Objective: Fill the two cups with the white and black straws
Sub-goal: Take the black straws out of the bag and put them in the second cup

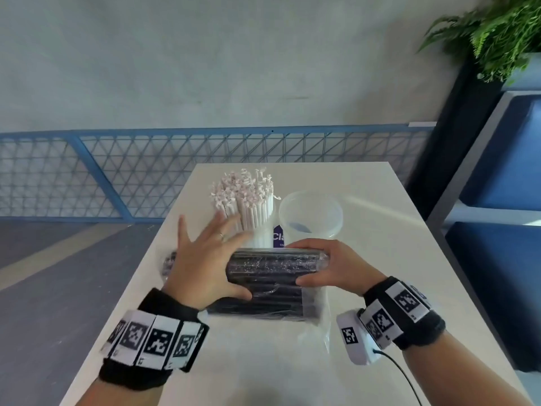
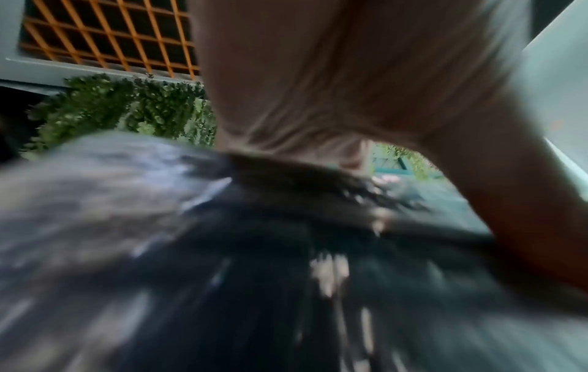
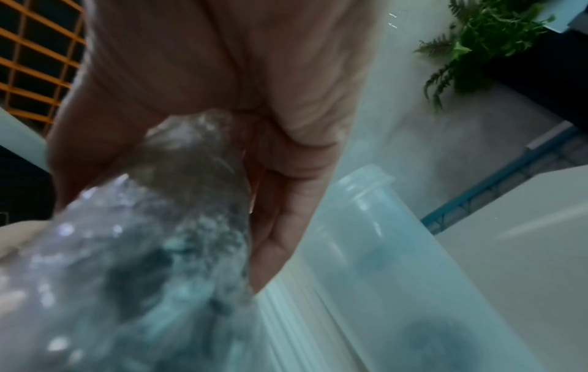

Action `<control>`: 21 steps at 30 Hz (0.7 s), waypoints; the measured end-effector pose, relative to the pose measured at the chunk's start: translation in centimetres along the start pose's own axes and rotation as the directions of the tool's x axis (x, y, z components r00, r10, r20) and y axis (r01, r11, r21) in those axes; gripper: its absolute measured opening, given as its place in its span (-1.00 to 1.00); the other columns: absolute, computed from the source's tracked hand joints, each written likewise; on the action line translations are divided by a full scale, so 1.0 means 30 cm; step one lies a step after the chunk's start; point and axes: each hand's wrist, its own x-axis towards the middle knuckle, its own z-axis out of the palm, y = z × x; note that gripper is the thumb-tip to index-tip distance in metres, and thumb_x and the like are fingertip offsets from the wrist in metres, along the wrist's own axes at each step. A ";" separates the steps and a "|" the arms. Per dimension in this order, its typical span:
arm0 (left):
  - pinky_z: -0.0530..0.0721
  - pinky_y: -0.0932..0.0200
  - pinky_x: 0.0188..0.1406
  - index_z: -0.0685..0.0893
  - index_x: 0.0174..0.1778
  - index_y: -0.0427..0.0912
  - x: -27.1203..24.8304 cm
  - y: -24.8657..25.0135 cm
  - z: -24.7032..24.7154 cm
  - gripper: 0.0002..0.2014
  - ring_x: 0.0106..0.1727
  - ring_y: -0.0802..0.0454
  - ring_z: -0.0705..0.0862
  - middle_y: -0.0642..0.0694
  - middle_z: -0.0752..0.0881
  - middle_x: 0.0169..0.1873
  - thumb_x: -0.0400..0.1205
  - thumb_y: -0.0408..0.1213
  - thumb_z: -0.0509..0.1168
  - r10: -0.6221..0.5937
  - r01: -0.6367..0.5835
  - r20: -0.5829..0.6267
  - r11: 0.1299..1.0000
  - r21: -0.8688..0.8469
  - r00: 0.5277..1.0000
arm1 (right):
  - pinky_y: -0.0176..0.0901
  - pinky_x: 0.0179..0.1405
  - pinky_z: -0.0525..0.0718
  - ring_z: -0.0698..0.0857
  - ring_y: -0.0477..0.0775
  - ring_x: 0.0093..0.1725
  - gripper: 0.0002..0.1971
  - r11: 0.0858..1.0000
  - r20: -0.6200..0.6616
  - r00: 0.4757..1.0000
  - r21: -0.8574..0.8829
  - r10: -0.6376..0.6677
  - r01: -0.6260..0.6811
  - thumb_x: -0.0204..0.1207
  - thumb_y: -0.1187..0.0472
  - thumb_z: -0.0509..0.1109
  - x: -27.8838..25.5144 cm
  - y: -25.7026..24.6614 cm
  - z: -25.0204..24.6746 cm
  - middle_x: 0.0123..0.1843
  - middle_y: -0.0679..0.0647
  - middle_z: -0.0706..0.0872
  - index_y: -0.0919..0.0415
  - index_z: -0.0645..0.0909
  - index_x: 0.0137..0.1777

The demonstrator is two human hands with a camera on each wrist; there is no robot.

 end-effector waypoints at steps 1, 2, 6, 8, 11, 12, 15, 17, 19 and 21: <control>-0.15 -0.48 0.47 0.38 0.41 0.20 0.008 0.000 0.002 -0.08 0.58 0.02 0.30 0.13 0.41 0.50 0.11 0.38 0.45 0.010 -0.007 0.108 1.000 -0.024 0.994 | -0.19 0.35 0.55 0.68 -0.24 0.16 -0.48 1.000 0.019 1.000 -0.017 -0.014 0.014 0.23 0.16 0.65 0.007 -0.007 0.004 0.12 -0.16 0.77 -0.07 0.65 0.21; 0.01 -0.40 0.48 0.44 0.28 0.18 0.013 0.002 0.009 -0.19 0.41 0.05 0.50 0.17 0.59 0.31 0.14 0.37 0.46 0.000 0.011 0.190 0.998 -0.056 0.982 | -0.19 0.35 0.55 0.68 -0.23 0.16 -0.48 0.999 0.024 0.999 -0.031 -0.023 0.023 0.22 0.15 0.65 0.013 -0.012 0.009 0.12 -0.17 0.76 -0.07 0.65 0.21; 0.60 0.08 0.08 0.55 0.07 0.11 -0.004 -0.024 0.048 -0.36 -0.02 0.16 0.70 0.16 0.74 -0.08 0.13 0.24 0.56 -0.021 0.096 0.194 0.918 -0.384 0.981 | 0.07 0.23 0.68 0.75 0.04 0.08 -0.46 0.993 -0.071 0.996 0.099 -0.053 0.060 0.22 0.01 0.62 0.015 -0.007 0.041 0.14 -0.09 0.75 -0.20 0.56 0.22; 0.64 0.24 -0.01 0.61 0.04 0.09 -0.018 -0.056 0.072 -0.43 -0.08 0.28 0.71 0.17 0.77 -0.12 0.16 0.11 0.61 -0.041 0.143 0.182 0.797 -0.587 0.982 | -0.07 0.24 0.67 0.72 -0.10 0.14 -0.41 0.978 -0.250 0.963 0.152 -0.100 0.141 0.23 -0.01 0.61 0.000 0.004 0.067 0.19 -0.14 0.70 -0.21 0.48 0.26; 0.64 0.25 0.10 0.66 0.06 0.11 -0.024 -0.094 0.110 -0.39 -0.03 0.31 0.74 0.17 0.81 -0.07 0.10 0.12 0.63 -0.063 0.215 0.221 0.592 -0.777 0.973 | -0.28 0.19 0.62 0.65 -0.23 0.20 -0.46 0.963 -0.508 0.827 -0.019 -0.242 0.270 0.30 0.08 0.58 -0.044 0.040 0.114 0.26 -0.22 0.60 -0.15 0.46 0.25; 0.64 0.20 0.14 0.67 0.06 0.13 -0.022 -0.103 0.123 -0.33 -0.01 0.29 0.75 0.18 0.81 -0.05 0.03 0.20 0.62 -0.062 0.236 0.240 0.528 -0.816 0.969 | -0.29 0.19 0.61 0.62 -0.25 0.23 -0.50 0.945 -0.530 0.784 -0.140 -0.324 0.295 0.34 0.08 0.56 -0.058 0.059 0.128 0.27 -0.19 0.58 -0.11 0.49 0.26; 0.62 0.21 0.11 0.69 0.01 0.13 -0.013 -0.122 0.165 -0.21 0.01 0.25 0.76 0.23 0.81 -0.05 -0.13 0.37 0.57 -0.040 0.259 0.271 0.447 -0.856 0.962 | -0.29 0.23 0.60 0.56 -0.25 0.28 -0.64 0.886 -0.490 0.749 -0.356 -0.447 0.296 0.47 0.08 0.42 -0.079 0.105 0.153 0.30 -0.14 0.55 -0.02 0.55 0.27; 0.62 0.20 0.10 0.70 0.00 0.10 -0.011 -0.128 0.183 -0.21 0.01 0.21 0.77 0.20 0.82 -0.06 -0.15 0.36 0.57 -0.027 0.274 0.289 0.411 -0.869 0.957 | -0.37 0.24 0.56 0.58 -0.25 0.25 -0.68 0.856 -0.458 0.747 -0.427 -0.482 0.291 0.52 0.16 0.39 -0.076 0.108 0.155 0.31 -0.11 0.56 0.00 0.58 0.27; 0.62 0.16 0.14 0.71 0.00 0.07 -0.012 -0.135 0.193 -0.20 0.01 0.17 0.78 0.15 0.83 -0.06 -0.14 0.35 0.58 -0.020 0.285 0.301 0.389 -0.876 0.953 | -0.44 0.23 0.55 0.61 -0.21 0.21 -0.69 0.826 -0.434 0.740 -0.482 -0.515 0.292 0.53 0.22 0.37 -0.069 0.100 0.154 0.32 -0.09 0.58 0.01 0.61 0.27; 0.63 0.17 0.15 0.70 0.01 0.05 -0.013 -0.143 0.195 -0.19 0.02 0.15 0.78 0.12 0.83 -0.06 -0.13 0.35 0.58 -0.004 0.279 0.300 0.383 -0.881 0.954 | -0.44 0.18 0.57 0.65 -0.15 0.17 -0.72 0.796 -0.433 0.716 -0.532 -0.548 0.288 0.55 0.22 0.34 -0.061 0.092 0.155 0.29 -0.06 0.63 0.02 0.64 0.24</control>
